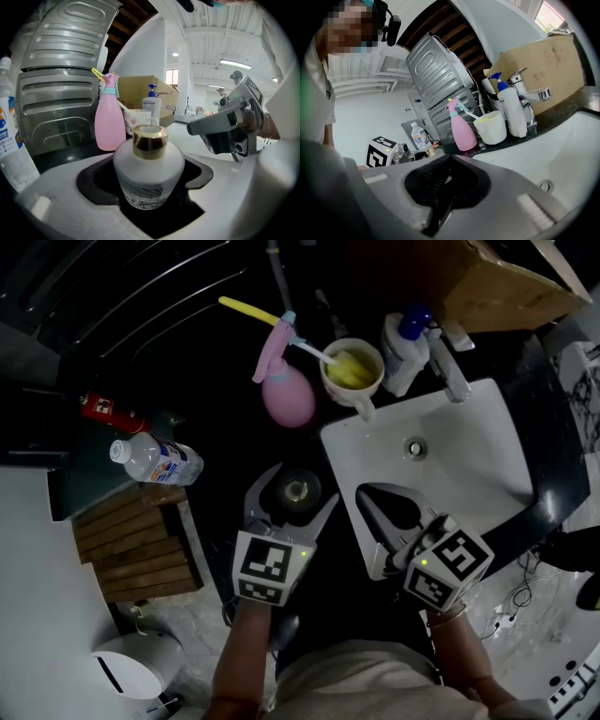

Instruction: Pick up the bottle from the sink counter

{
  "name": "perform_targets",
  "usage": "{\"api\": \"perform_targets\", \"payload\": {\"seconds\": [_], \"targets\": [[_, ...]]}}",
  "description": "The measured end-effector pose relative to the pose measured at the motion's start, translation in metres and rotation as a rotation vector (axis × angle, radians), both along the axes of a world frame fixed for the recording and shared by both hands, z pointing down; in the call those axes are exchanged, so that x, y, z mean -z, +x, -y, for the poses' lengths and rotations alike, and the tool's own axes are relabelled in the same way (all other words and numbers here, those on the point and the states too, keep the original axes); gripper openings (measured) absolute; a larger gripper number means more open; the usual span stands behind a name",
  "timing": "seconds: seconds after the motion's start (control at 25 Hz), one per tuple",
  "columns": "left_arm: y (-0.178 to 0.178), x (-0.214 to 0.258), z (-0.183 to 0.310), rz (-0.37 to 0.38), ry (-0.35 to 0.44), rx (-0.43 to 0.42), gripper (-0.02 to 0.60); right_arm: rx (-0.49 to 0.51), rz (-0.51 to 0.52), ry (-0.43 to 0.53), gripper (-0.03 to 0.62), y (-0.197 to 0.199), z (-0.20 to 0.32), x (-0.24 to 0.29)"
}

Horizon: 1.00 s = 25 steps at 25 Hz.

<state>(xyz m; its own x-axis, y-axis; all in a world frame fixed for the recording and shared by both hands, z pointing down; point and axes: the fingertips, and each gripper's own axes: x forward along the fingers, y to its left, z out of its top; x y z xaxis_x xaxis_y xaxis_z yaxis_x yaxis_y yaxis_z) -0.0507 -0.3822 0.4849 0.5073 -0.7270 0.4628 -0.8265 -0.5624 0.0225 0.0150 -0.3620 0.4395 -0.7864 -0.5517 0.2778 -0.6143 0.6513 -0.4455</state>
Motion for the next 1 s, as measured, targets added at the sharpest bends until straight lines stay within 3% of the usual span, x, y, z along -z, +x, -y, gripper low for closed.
{"api": "perform_targets", "payload": {"seconds": [0.2, 1.0], "targets": [[-0.0015, -0.0013, 0.0028, 0.012, 0.006, 0.033, 0.353, -0.006, -0.002, -0.006, 0.003, 0.0045, 0.0018, -0.0027], [0.0011, -0.0105, 0.0055, 0.079, -0.032, 0.016, 0.347, -0.012, -0.005, -0.007, 0.003, 0.0082, 0.0004, -0.0047]]}}
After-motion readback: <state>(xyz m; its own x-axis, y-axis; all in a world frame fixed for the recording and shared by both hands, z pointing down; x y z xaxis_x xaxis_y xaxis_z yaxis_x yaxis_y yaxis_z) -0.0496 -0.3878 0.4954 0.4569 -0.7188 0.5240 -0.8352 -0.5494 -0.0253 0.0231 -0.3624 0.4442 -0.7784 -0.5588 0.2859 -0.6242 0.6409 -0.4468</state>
